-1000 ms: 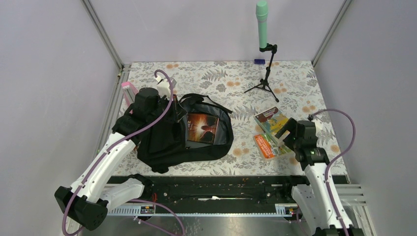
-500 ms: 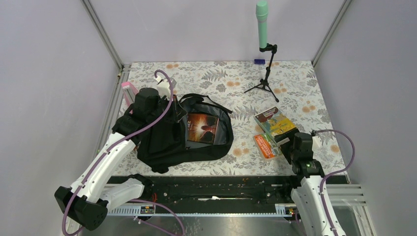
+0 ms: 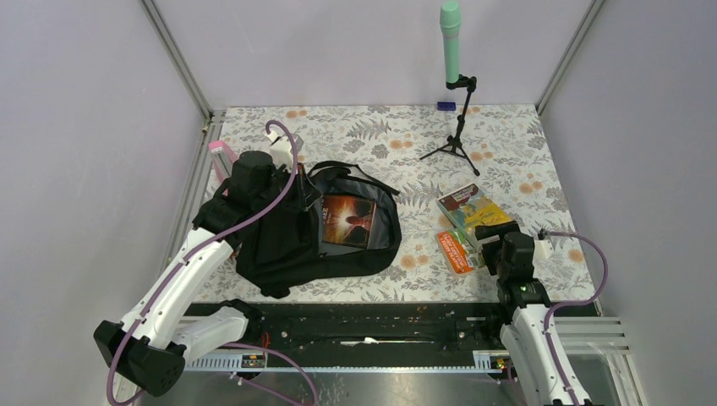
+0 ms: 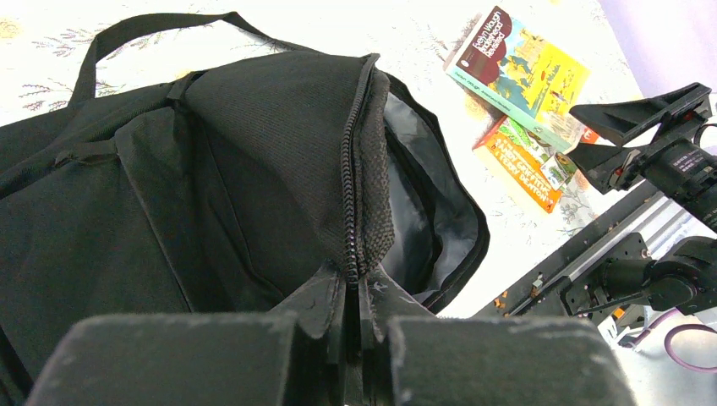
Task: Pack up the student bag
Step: Pick up the book from the center of the board.
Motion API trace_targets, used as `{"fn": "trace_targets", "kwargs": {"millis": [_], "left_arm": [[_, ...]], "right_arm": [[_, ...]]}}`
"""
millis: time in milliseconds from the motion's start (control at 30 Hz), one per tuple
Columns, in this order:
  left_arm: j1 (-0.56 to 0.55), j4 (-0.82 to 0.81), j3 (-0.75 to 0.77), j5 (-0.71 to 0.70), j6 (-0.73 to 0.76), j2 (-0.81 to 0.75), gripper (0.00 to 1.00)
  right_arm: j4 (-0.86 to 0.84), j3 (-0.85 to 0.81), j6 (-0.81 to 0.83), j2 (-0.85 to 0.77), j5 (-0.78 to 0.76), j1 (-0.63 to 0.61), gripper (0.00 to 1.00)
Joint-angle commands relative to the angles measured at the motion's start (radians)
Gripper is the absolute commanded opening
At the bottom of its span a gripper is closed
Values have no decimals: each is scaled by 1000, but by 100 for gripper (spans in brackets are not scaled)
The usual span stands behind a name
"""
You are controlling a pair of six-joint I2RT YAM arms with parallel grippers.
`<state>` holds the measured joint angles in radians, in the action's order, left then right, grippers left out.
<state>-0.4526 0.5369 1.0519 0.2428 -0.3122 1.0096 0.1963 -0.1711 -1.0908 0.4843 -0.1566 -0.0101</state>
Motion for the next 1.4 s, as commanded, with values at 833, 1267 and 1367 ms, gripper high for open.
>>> {"fn": "trace_targets", "kwargs": {"millis": [833, 1267, 1367], "left_arm": [[-1, -103, 12, 37, -5, -13, 0], [-1, -106, 10, 37, -2, -14, 0], [-1, -105, 11, 40, -2, -13, 0]], "right_arm": [[-331, 82, 127, 50, -144, 4, 19], [-218, -178, 445, -21, 20, 4, 0], [-159, -252, 528, -34, 71, 4, 0]]}}
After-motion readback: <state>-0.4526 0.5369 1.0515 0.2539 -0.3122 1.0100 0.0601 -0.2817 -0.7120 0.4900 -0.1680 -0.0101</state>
